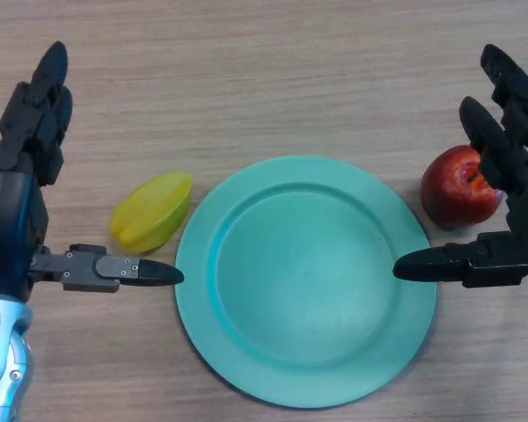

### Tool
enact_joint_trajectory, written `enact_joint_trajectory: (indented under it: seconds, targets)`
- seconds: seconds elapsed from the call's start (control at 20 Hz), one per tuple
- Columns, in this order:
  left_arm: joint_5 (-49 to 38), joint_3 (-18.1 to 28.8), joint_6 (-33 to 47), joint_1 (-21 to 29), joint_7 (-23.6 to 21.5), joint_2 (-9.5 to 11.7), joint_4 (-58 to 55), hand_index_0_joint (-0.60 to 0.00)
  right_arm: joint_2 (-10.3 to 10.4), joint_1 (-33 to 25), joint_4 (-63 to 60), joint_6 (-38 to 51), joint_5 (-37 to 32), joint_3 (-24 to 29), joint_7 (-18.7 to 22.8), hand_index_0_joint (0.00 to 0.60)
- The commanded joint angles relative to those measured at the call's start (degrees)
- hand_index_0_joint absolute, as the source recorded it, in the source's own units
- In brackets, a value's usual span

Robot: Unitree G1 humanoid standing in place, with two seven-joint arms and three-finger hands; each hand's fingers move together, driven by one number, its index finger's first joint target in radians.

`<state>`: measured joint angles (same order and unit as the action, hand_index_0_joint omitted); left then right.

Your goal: Pick up the yellow starfruit and place it on the plate

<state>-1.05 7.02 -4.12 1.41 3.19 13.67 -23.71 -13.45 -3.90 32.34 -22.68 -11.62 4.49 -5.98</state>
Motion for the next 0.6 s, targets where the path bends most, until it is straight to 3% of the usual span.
enact_joint_trajectory:
  seconds: [0.05, 0.45, 0.6]
  targets:
    - [-0.42, 3.75, 5.67, 1.48, -0.19, 2.08, -4.4, 0.0, -1.69, -1.66, 4.3, 8.53, -0.03, 2.44, -0.8, 0.0]
    - [0.76, 2.69, 3.98, 3.04, -0.58, 2.1, -4.4, 0.0, -1.51, -0.23, 5.98, 7.96, 1.13, 2.63, -1.34, 0.0]
    - [0.35, 3.34, 5.26, 5.03, -3.51, 2.73, -0.38, 0.0, -1.58, 0.28, 6.99, 7.28, 0.51, 3.42, -1.67, 0.0]
